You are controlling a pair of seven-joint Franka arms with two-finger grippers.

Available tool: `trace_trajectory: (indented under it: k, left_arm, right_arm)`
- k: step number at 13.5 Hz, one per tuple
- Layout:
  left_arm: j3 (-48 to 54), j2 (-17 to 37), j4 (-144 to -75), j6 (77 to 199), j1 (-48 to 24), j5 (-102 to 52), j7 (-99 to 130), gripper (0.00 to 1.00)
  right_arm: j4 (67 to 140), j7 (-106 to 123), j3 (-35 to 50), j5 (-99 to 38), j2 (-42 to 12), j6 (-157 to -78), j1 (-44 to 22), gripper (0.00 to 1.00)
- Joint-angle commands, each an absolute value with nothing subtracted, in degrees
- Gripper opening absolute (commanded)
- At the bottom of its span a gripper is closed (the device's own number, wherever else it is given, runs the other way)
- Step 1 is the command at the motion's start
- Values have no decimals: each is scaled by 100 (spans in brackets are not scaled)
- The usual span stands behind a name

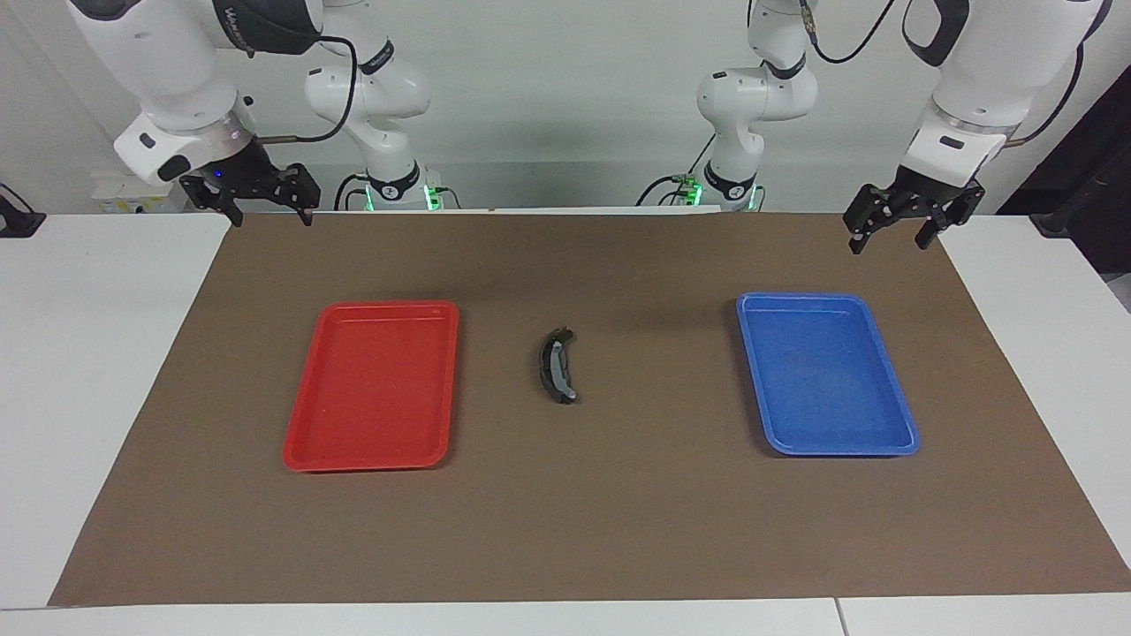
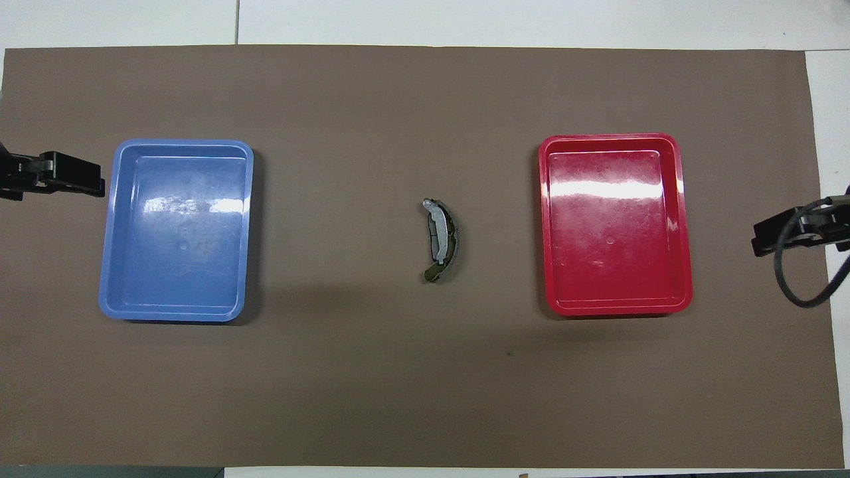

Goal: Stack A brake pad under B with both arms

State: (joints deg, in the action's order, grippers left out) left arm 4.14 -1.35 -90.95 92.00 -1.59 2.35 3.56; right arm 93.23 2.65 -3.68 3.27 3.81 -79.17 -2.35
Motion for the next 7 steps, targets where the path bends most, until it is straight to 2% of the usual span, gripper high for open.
trace_trajectory:
  k: [1, 7]
  left_arm:
    - [439, -229, -9202, 9167, -132, 141, 343, 100]
    - [448, -229, -9211, 9141, -132, 141, 308, 100]
  right_arm:
    - [9501, 544, -579, 124, 492, -7901, -149, 100]
    - [9422, 527, -580, 97, 448, -7998, -149, 100]
